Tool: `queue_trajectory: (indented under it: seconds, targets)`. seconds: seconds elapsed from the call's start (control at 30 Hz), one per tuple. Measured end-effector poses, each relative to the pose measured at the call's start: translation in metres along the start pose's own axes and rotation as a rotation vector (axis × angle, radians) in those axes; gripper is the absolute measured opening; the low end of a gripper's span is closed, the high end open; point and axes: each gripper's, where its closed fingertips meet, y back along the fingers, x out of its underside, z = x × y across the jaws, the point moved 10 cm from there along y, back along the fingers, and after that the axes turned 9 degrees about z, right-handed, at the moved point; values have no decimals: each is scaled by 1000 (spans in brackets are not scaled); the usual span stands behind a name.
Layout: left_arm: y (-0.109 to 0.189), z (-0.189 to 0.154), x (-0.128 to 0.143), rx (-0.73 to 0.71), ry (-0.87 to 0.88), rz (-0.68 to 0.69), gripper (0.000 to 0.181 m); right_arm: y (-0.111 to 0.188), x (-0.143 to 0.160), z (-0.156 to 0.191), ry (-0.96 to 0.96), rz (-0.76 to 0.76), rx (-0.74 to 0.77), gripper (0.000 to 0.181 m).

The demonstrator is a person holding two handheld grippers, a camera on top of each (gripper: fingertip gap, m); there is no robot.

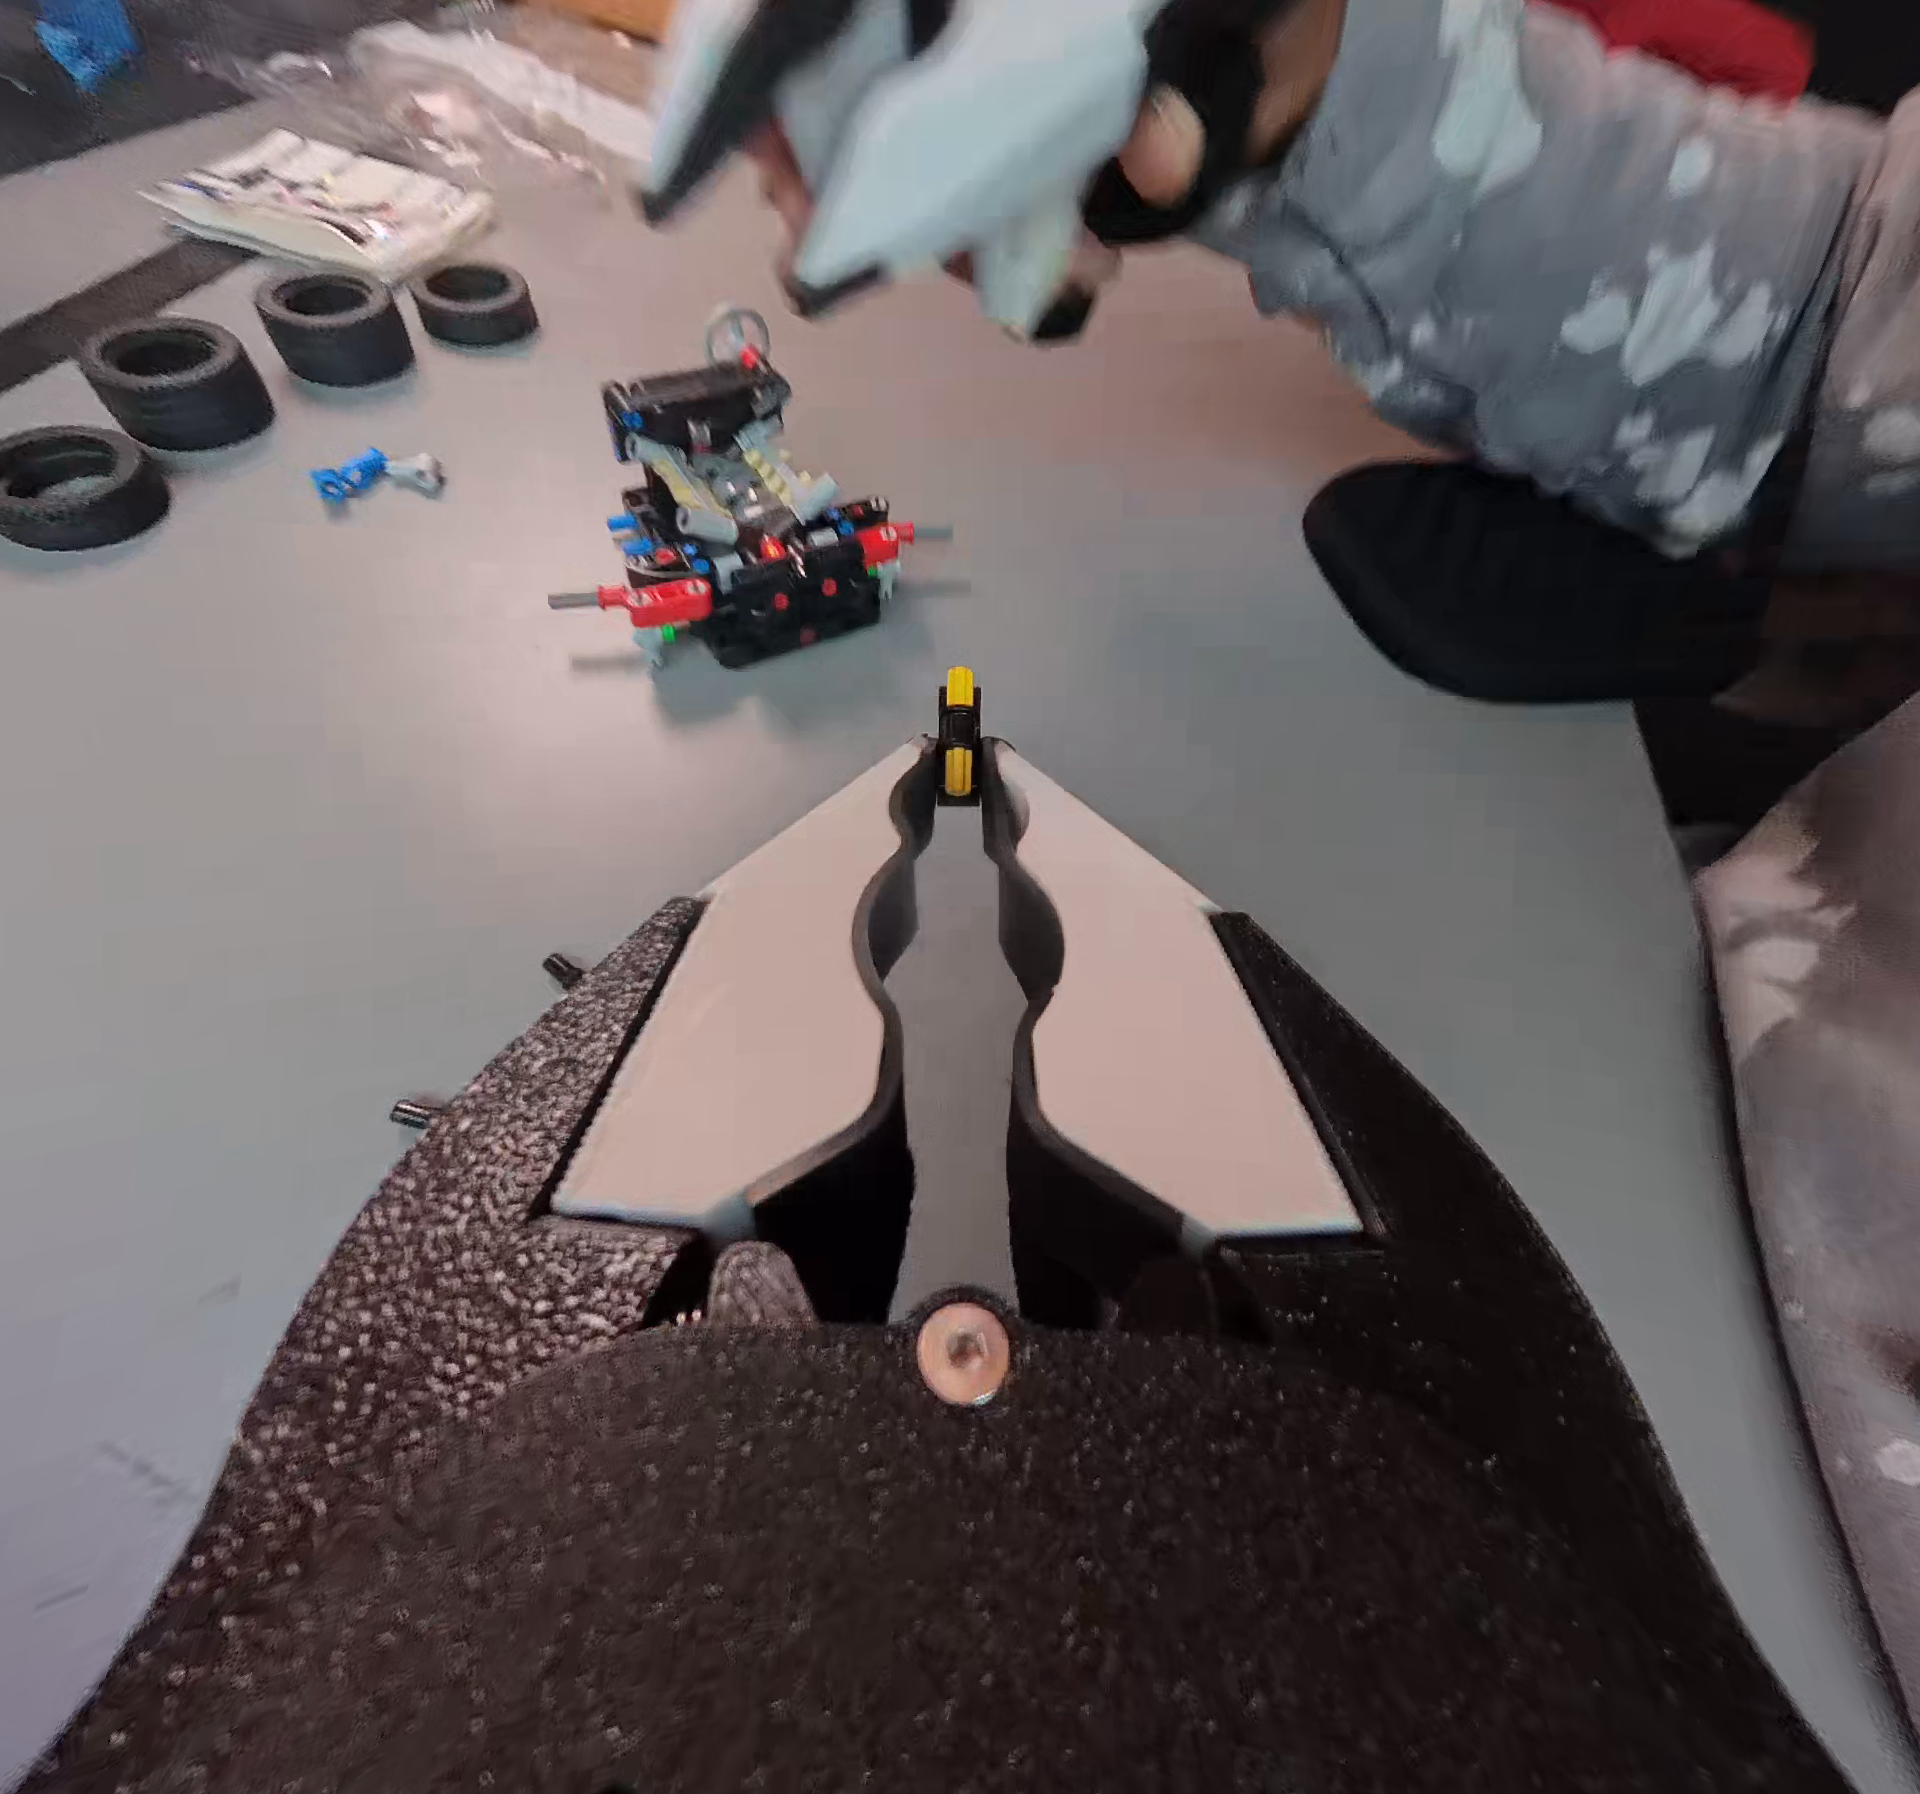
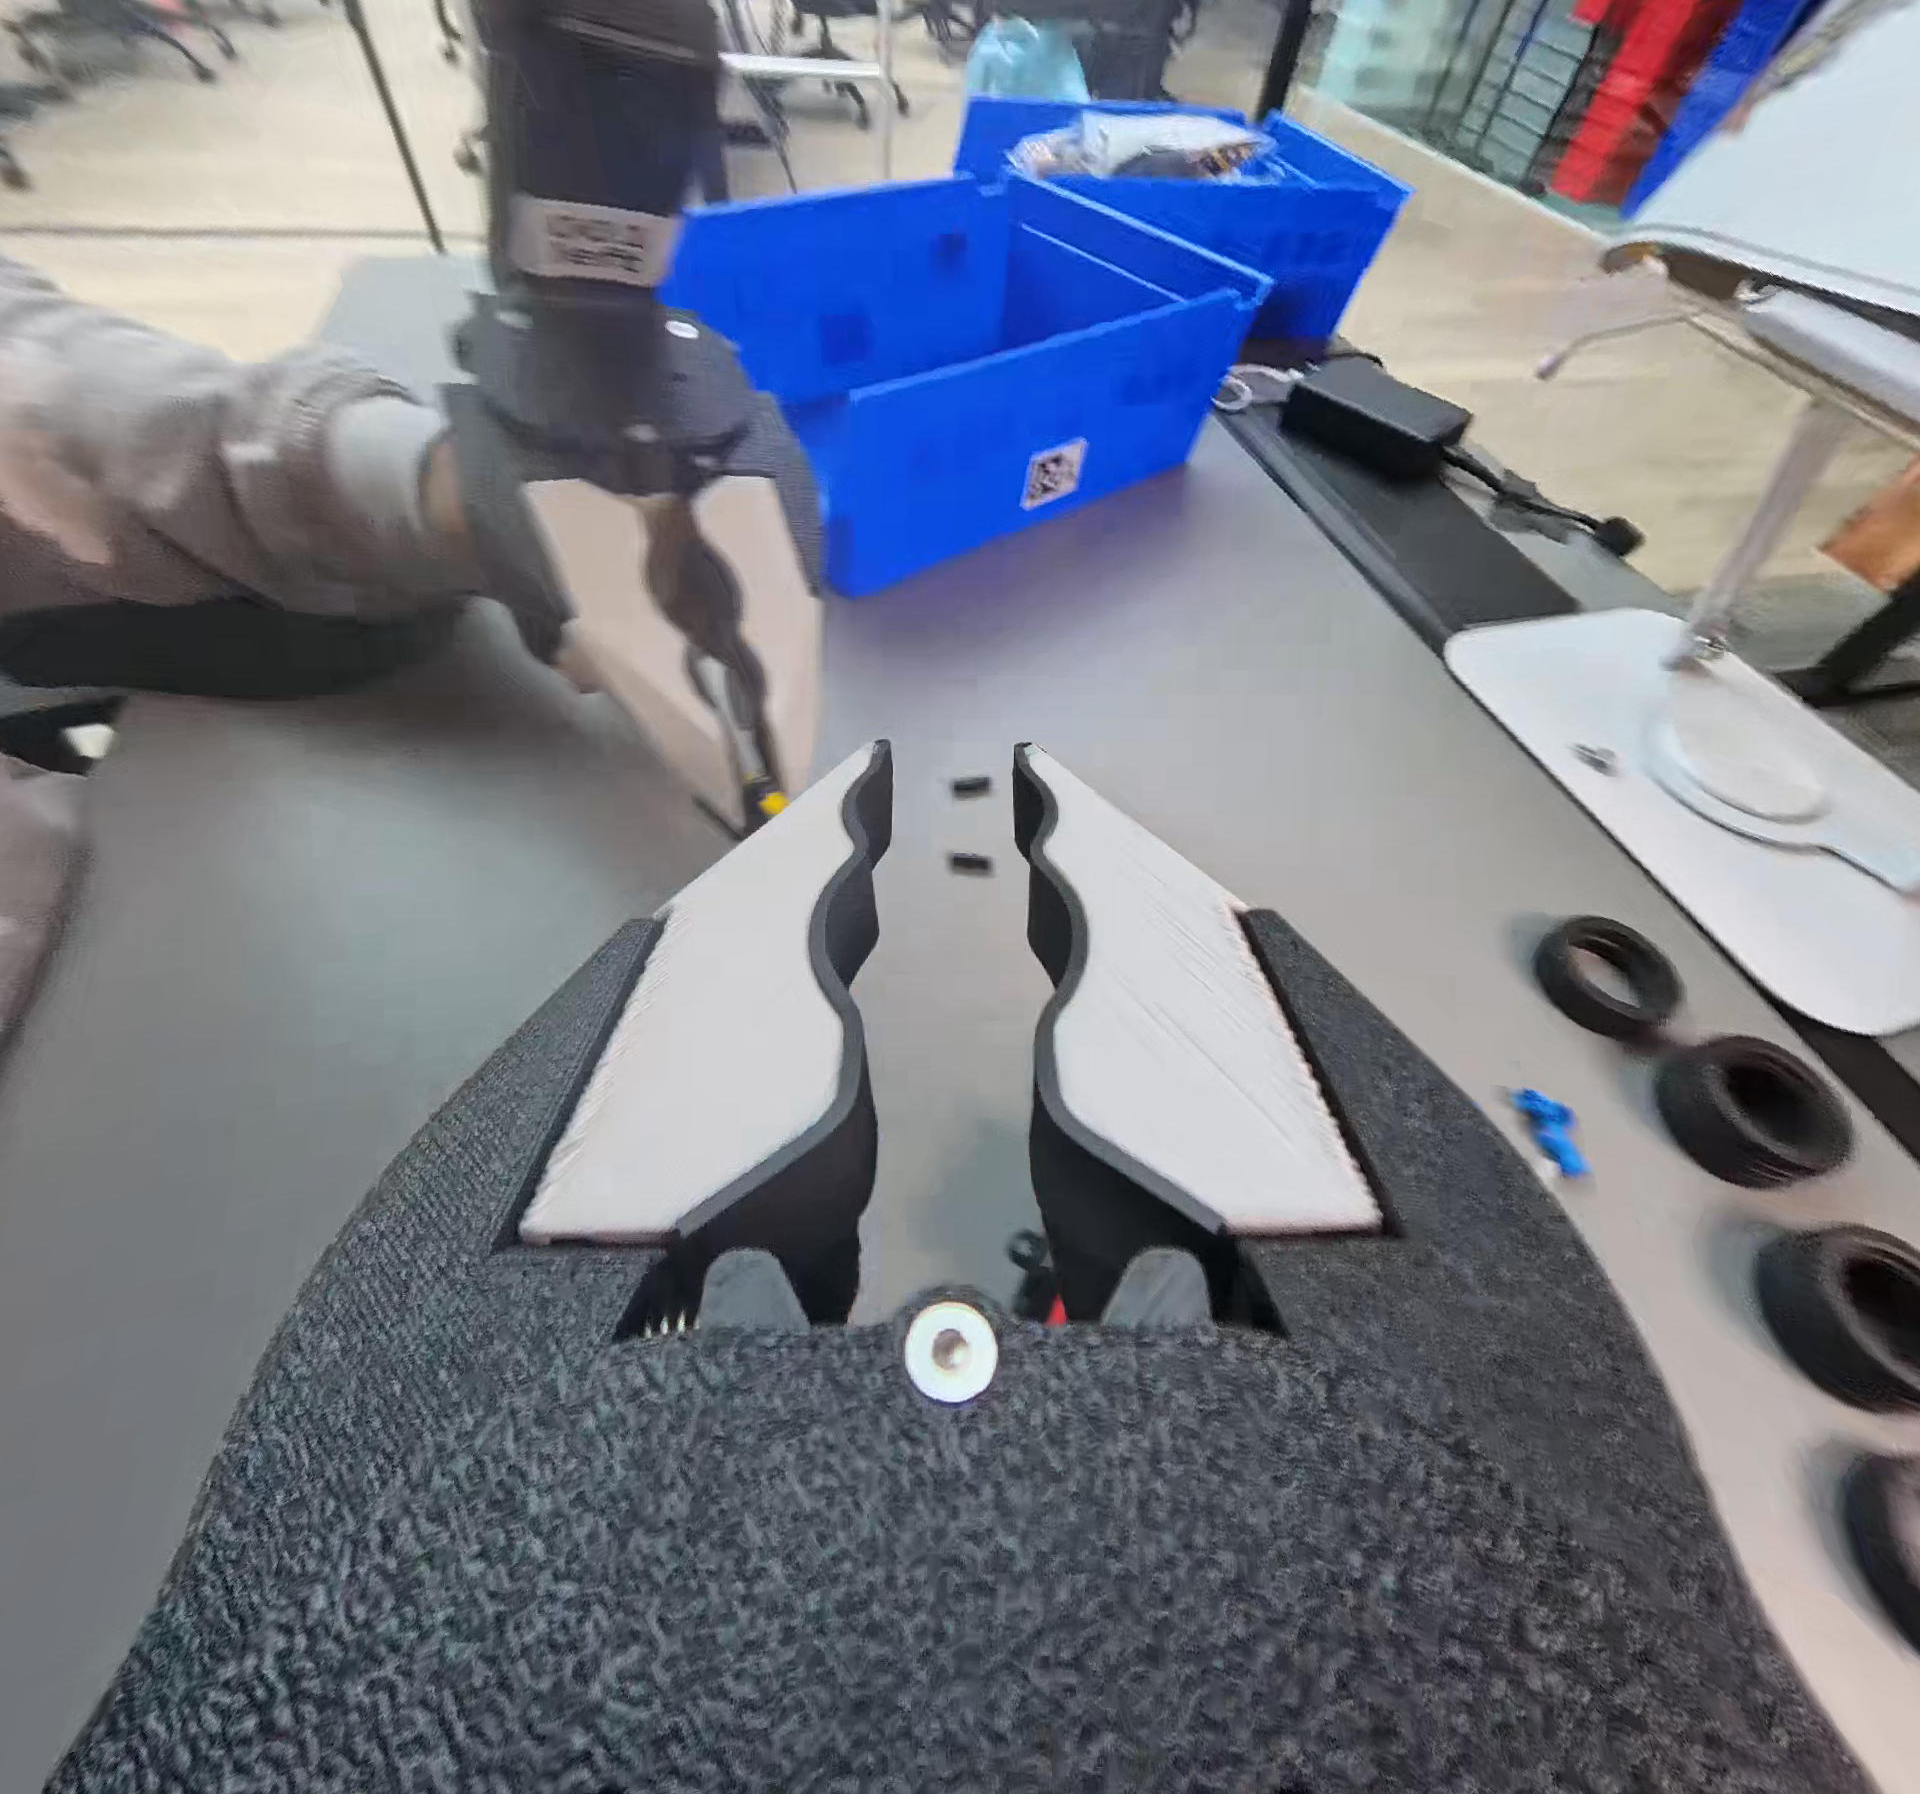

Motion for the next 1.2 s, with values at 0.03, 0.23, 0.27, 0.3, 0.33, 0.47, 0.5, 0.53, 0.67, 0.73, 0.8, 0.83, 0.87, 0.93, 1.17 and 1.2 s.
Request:
queue_trajectory:
  seconds: [0.03,0.23,0.27,0.3,0.33,0.47,0.5,0.53,0.67,0.73,0.8,0.83,0.87,0.93,1.17,1.2]
  targets:
    - [8,4,-2,42,47,-61,8,-2,3,14,-9,-45,-32,23]
    - [21,14,-3,305,221,-245,8,-23,21,44,25,-147,-76,24]
    - [22,14,-4,355,258,-279,8,-23,21,45,40,-153,-71,24]
    - [22,15,-4,386,289,-302,7,-23,21,45,58,-163,-51,24]
    - [22,15,-4,406,311,-314,7,-22,21,46,76,-174,-26,24]
    - [21,18,-2,486,388,-333,7,-23,19,53,108,-218,28,21]
    - [20,19,-1,499,400,-330,7,-23,19,54,107,-223,15,21]
    - [18,19,0,506,407,-322,7,-23,18,55,97,-230,0,21]
    - [12,17,2,523,404,-280,7,-21,17,55,50,-256,-36,21]
    - [11,15,1,533,393,-284,7,-20,17,53,-29,-285,-89,21]
    - [10,13,1,515,361,-267,7,-21,19,50,-100,-279,-121,20]
    - [9,11,1,504,341,-253,7,-22,20,50,-123,-278,-151,20]
    - [9,9,0,495,320,-245,7,-24,21,50,-149,-277,-177,19]
    - [9,7,-1,462,278,-231,7,-25,22,50,-194,-271,-229,15]
    - [19,2,-6,423,183,-242,8,-22,28,41,-358,-345,-399,8]
    - [21,2,-7,406,173,-245,8,-21,28,40,-358,-353,-396,7]
